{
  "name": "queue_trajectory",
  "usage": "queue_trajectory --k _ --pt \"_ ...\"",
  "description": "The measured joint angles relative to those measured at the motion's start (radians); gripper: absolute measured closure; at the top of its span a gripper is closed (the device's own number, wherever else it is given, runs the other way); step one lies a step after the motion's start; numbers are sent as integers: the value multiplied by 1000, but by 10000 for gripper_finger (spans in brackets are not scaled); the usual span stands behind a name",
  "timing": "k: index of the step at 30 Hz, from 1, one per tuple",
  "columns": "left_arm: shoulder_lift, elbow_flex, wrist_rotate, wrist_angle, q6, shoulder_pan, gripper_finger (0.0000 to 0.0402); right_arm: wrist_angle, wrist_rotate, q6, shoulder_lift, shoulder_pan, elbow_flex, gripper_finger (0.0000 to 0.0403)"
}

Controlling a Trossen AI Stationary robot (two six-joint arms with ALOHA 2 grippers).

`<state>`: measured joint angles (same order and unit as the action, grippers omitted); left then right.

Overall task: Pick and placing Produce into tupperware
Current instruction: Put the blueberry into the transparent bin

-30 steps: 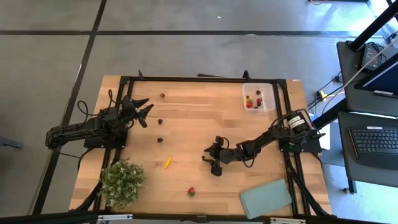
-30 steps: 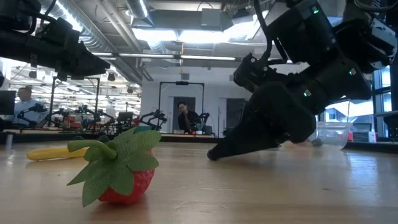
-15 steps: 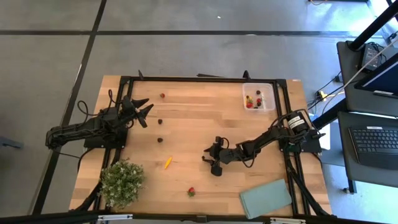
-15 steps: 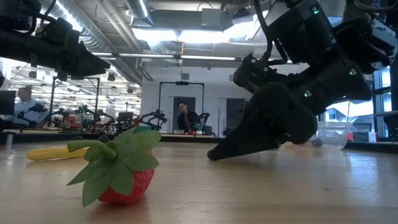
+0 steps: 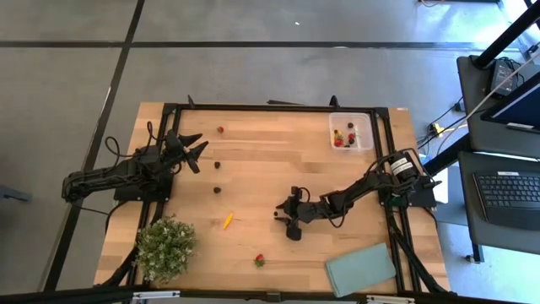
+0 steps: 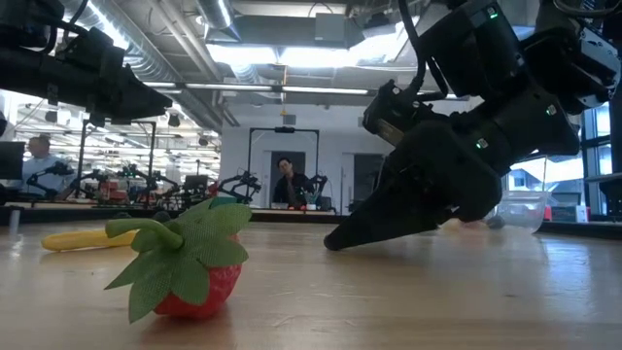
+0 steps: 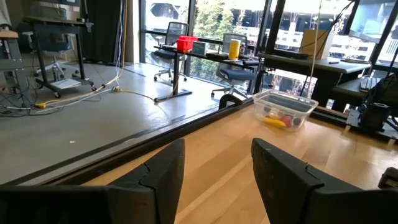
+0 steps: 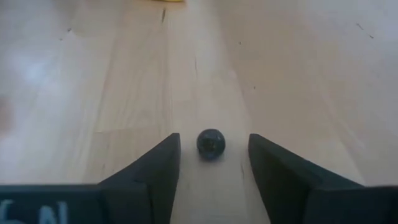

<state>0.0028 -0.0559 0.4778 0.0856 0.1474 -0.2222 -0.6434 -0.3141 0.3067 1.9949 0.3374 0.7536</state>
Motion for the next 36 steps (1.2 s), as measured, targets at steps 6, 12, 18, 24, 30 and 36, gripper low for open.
queue_trajectory --k 6,12,18,24,30,36 --pt "0 0 0 0 0 0 223 8 -7 -1 0 -1 0 247" --pt "0 0 0 0 0 0 223 17 -5 -42 0 -1 1 260" --pt "0 0 0 0 3 0 223 18 -2 -52 0 -1 1 259" --pt "0 0 0 0 3 0 223 18 0 -53 -1 -1 1 258" --pt "0 0 0 0 3 0 223 14 5 -78 -1 -1 4 258" --pt "0 0 0 0 2 0 223 37 15 -128 0 -1 27 258"
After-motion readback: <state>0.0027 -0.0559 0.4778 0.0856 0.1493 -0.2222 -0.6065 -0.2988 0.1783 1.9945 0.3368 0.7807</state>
